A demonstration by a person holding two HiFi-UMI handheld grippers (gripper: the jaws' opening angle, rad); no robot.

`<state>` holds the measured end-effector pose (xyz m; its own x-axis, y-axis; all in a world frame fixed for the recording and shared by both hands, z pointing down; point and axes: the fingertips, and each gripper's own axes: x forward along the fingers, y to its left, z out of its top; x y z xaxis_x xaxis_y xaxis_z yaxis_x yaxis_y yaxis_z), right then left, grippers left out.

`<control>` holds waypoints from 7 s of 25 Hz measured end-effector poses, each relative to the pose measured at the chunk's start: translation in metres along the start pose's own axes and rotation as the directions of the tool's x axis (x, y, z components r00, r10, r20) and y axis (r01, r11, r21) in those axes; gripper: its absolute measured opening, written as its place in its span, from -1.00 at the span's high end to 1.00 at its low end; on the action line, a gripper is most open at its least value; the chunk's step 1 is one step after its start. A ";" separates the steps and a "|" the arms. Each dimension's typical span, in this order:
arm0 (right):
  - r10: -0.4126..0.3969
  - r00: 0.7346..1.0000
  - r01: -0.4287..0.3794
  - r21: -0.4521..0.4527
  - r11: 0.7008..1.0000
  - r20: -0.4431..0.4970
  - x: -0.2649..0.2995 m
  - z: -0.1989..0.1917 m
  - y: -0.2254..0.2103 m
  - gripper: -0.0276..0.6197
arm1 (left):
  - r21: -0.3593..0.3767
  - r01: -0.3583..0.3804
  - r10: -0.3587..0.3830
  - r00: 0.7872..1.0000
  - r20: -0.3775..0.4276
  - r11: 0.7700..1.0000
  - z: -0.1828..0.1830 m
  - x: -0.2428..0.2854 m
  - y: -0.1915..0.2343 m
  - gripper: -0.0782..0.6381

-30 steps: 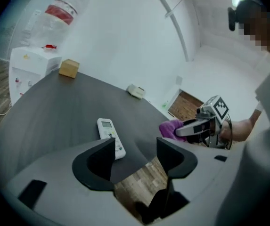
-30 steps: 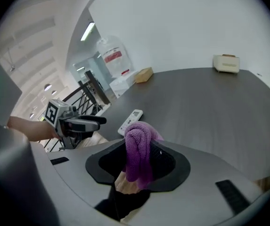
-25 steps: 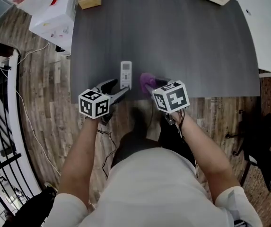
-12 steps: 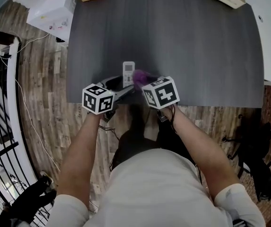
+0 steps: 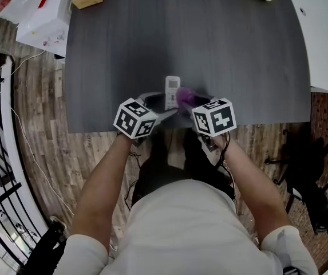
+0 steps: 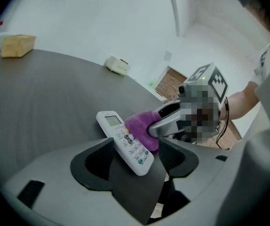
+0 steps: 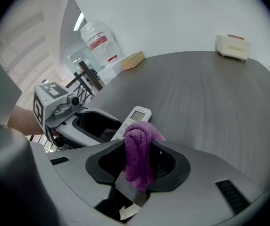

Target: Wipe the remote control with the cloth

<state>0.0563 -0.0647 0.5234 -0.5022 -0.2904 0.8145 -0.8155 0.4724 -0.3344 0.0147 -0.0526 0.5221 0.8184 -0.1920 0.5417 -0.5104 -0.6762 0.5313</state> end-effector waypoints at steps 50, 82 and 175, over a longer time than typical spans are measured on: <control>-0.245 0.965 0.128 -0.642 0.756 -0.096 0.007 0.054 -0.039 0.51 | 0.716 -0.014 0.203 0.962 -0.180 0.698 -0.017 0.007 -0.016 0.11; -0.123 0.969 -0.061 -0.696 0.715 -0.212 -0.043 -0.018 0.016 0.51 | 0.650 -0.133 0.251 0.964 -0.091 0.748 -0.013 -0.001 -0.012 0.07; -0.189 0.982 0.161 -0.442 0.882 -0.021 -0.038 -0.004 -0.012 0.51 | 0.427 -0.436 0.441 0.893 0.092 0.792 -0.010 0.029 -0.010 0.42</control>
<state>0.0863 -0.0556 0.4980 -0.3326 -0.3571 0.8728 -0.6733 0.7380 0.0454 0.0411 -0.0441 0.5394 0.5296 -0.5353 0.6580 -0.6479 -0.7559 -0.0935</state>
